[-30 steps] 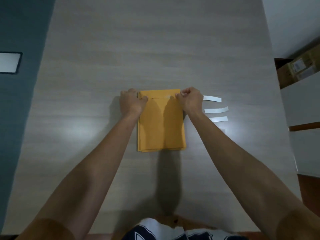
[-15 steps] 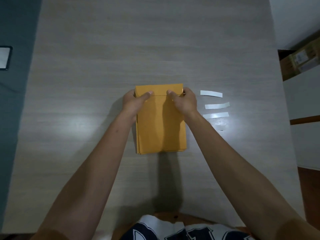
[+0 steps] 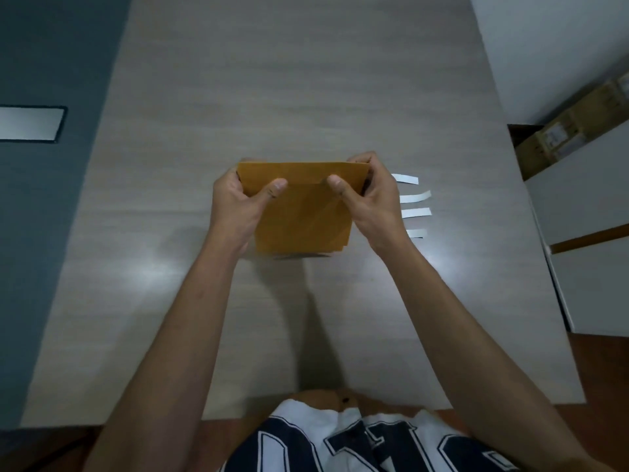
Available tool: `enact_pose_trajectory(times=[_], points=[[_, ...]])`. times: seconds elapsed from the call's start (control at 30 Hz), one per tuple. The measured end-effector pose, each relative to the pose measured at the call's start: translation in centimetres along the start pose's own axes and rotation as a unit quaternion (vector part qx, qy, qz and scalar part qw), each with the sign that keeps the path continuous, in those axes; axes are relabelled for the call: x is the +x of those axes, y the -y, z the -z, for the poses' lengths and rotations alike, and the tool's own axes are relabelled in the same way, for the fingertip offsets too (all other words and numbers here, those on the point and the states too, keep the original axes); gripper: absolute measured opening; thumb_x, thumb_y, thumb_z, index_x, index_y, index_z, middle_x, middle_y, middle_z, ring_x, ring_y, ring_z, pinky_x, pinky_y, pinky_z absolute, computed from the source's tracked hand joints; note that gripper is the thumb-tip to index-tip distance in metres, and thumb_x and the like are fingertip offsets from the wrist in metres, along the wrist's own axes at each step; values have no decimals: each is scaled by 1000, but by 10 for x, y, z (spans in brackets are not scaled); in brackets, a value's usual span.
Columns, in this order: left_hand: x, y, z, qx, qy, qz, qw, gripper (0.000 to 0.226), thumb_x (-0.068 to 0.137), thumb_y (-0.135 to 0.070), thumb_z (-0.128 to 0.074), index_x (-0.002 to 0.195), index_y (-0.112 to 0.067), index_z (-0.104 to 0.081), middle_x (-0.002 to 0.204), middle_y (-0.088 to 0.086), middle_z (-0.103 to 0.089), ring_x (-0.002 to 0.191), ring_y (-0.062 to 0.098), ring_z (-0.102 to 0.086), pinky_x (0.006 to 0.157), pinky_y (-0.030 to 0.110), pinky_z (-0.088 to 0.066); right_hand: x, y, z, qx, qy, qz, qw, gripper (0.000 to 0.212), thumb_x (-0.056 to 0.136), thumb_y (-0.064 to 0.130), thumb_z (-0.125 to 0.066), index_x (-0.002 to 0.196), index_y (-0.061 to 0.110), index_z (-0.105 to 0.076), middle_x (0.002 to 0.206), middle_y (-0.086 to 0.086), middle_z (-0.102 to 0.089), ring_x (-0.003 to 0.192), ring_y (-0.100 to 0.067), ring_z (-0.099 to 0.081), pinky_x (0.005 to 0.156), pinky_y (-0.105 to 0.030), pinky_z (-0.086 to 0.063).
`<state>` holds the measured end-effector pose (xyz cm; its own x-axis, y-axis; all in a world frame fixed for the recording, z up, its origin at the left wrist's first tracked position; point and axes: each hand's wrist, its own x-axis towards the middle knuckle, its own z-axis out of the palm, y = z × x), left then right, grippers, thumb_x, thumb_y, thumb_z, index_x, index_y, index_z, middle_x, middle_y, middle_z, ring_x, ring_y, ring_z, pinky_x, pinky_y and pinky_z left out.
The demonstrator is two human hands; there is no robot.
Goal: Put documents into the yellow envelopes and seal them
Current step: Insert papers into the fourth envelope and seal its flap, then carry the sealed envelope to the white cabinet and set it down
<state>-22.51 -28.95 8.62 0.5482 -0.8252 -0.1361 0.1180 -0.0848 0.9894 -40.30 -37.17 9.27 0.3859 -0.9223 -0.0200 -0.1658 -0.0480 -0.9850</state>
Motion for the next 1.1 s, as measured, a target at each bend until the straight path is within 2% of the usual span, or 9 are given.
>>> enact_pose_trajectory(times=[0.1,0.2,0.37,0.47,0.57,0.7,0.83,1.0,1.1], points=[[-11,12,9,38,24,-13,999,25,77,0,-76,90,-15,-61,76,-14,-69,72,3,-63,68,21,-52,-16,-11,2,-12,13,-1,1000,25,84,17,-76,93,10,-54,75,5,-51,66,-4,-49,59,-22,-44],[-20,39,14,84,7,56,995,39,69,-2,-84,101,-12,-64,92,-1,-71,77,1,-68,76,25,-55,-30,-35,-7,-44,18,-52,998,27,80,12,-78,100,18,-59,86,11,-63,72,7,-60,72,-21,-54],[-23,60,12,119,-9,116,986,50,69,-5,-85,113,-8,-63,105,6,-70,96,21,-68,92,39,-54,-36,-57,-24,-86,15,-107,990,50,81,15,-77,127,14,-56,105,10,-60,82,5,-56,70,-3,-46],[-19,56,8,124,-10,112,986,48,72,-6,-83,116,-10,-62,109,7,-69,94,19,-65,88,35,-53,-32,-56,-28,-90,1,-118,989,54,82,22,-77,131,15,-53,115,7,-61,100,-6,-56,85,-17,-45],[-19,48,7,131,13,94,987,53,75,-9,-81,123,-9,-59,113,5,-67,99,20,-65,88,34,-53,-33,-53,-28,-101,-12,-136,985,56,82,34,-76,131,19,-53,125,1,-63,106,-13,-57,87,-28,-46],[-22,36,1,168,39,72,982,56,78,-16,-81,127,-12,-54,111,-1,-61,97,16,-59,84,29,-49,-43,-50,-18,-89,-43,-135,986,53,77,41,-79,122,27,-55,116,5,-65,104,-17,-63,86,-32,-54],[-21,28,-11,176,83,55,979,62,74,-22,-84,127,-16,-52,115,-1,-60,100,17,-59,84,31,-49,-57,-39,0,-81,-82,-133,984,49,79,41,-77,118,27,-50,110,9,-58,95,-9,-57,68,-16,-45],[-23,22,-50,151,142,68,976,68,67,-30,-88,126,-19,-54,120,3,-64,105,22,-63,90,45,-55,-76,-34,41,-13,-142,-144,979,47,79,32,-79,118,20,-55,108,7,-65,94,-7,-63,79,-29,-57],[-35,15,-93,124,181,66,973,64,69,-22,-88,123,-18,-55,116,2,-66,101,18,-65,87,43,-56,-88,-28,78,7,-174,-138,975,41,82,26,-77,115,22,-53,101,11,-62,88,-1,-61,69,-18,-52]])
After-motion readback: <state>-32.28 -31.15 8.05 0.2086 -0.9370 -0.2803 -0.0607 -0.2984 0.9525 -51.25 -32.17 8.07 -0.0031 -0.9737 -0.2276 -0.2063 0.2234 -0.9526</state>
